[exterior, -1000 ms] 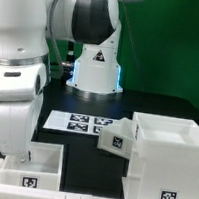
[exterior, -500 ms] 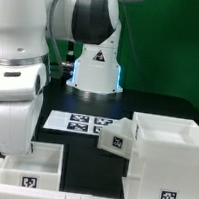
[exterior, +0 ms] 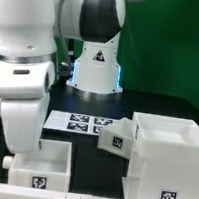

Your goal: Assemble drawer

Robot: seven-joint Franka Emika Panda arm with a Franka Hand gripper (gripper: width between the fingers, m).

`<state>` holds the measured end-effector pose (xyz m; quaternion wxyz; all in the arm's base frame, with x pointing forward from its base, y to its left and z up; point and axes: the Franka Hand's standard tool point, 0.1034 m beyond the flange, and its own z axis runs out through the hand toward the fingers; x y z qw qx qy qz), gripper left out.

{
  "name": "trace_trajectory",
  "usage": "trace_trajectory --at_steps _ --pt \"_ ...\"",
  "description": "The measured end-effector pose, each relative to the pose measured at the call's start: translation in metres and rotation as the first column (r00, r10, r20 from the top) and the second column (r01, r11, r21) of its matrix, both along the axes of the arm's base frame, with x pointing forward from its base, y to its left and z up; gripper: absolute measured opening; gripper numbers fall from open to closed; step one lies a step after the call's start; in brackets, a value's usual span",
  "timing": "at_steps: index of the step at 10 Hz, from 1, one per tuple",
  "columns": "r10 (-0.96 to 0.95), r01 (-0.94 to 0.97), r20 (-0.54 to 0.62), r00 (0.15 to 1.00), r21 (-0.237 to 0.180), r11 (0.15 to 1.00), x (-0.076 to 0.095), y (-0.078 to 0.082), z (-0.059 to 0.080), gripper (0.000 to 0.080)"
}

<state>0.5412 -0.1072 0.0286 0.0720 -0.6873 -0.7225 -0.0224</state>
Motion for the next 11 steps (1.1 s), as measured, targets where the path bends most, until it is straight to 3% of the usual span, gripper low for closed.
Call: trace_trajectory --at_steps 4,8,11 --pt "-0.001 0.001 0.022 1.0 0.009 1.0 0.015 0.04 0.013 0.004" --pt "-0.006 0.005 0.02 1.0 0.01 1.0 0.013 0.041 0.011 0.004" --pt "-0.026 0.026 0.029 0.999 0.012 1.0 0.015 0.063 0.01 0.004"
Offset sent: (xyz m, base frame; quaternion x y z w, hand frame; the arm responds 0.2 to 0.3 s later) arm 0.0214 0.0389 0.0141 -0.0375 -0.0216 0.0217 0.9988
